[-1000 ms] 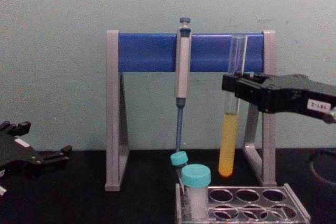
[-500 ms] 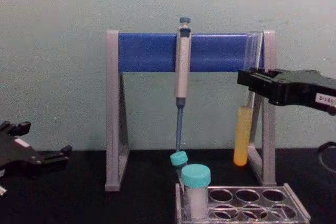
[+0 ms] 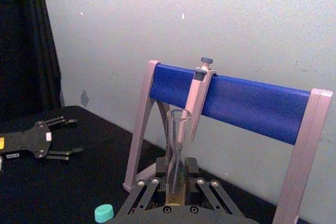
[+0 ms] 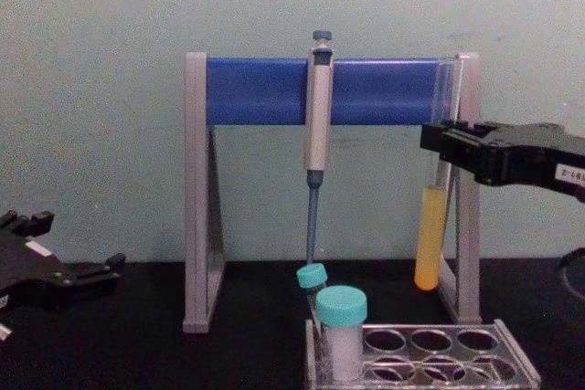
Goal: Pick up the test tube from the test tube rack, shake it, then place it back into the test tube rack.
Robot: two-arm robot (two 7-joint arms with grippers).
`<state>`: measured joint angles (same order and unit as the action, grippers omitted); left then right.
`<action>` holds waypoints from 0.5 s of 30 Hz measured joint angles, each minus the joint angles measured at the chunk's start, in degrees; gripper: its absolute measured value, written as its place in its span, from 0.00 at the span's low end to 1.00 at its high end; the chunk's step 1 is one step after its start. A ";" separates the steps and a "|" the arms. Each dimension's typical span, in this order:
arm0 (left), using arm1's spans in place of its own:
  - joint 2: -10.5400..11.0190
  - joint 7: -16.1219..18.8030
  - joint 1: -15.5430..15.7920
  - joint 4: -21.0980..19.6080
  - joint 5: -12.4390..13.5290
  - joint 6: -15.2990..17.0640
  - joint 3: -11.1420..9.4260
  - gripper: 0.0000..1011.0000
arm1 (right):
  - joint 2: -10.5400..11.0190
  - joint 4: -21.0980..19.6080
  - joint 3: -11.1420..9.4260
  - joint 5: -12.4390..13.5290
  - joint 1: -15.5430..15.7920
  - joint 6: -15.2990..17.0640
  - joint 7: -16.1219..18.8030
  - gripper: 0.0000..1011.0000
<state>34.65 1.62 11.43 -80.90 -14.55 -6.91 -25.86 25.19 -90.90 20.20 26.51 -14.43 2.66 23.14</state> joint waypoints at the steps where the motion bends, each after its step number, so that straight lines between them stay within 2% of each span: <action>1: 0.00 0.00 0.00 0.00 0.00 0.00 0.00 0.99 | 0.00 -0.02 -0.04 -0.04 0.03 0.02 -0.01 0.23; 9: 0.00 0.00 0.00 0.00 0.01 0.00 0.00 0.99 | 0.48 -0.66 -0.74 -0.26 0.61 0.33 -0.21 0.23; 15: 0.00 0.00 0.00 0.00 0.01 0.00 0.00 0.99 | 1.80 -2.46 -1.98 -0.16 2.66 0.77 -0.51 0.23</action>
<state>34.65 1.62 11.43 -80.90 -14.55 -6.91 -25.86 26.99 -93.36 18.22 26.35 -11.77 3.43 22.63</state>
